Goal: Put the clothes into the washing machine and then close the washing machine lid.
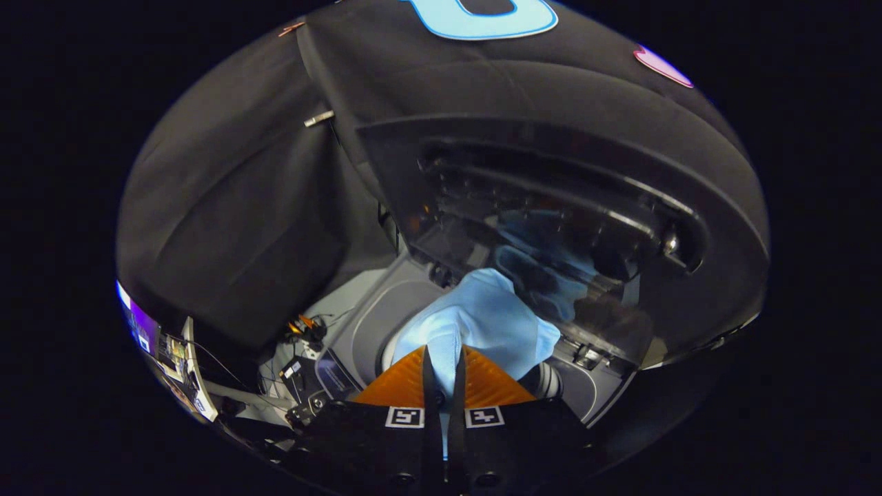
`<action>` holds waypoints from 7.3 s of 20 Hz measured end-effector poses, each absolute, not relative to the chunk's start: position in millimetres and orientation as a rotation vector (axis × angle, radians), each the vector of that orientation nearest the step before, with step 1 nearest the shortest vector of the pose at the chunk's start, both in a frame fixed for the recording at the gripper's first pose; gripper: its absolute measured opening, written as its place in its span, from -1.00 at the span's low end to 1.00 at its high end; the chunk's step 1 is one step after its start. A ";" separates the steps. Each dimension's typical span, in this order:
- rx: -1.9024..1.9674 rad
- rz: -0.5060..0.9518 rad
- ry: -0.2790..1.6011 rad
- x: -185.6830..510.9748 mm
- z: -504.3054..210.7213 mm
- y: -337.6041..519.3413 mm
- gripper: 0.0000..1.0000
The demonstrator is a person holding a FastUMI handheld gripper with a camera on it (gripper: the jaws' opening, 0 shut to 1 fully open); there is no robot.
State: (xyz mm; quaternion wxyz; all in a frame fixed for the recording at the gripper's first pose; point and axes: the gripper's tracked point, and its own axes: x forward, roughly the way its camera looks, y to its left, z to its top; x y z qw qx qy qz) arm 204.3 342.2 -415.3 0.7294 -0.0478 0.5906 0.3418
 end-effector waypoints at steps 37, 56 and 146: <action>0.154 0.430 0.447 371.1 -276.5 329.0 0.98; 0.032 0.171 0.539 395.2 -324.7 284.3 0.99; 0.034 0.136 -0.022 0.3 -2.5 76.0 0.96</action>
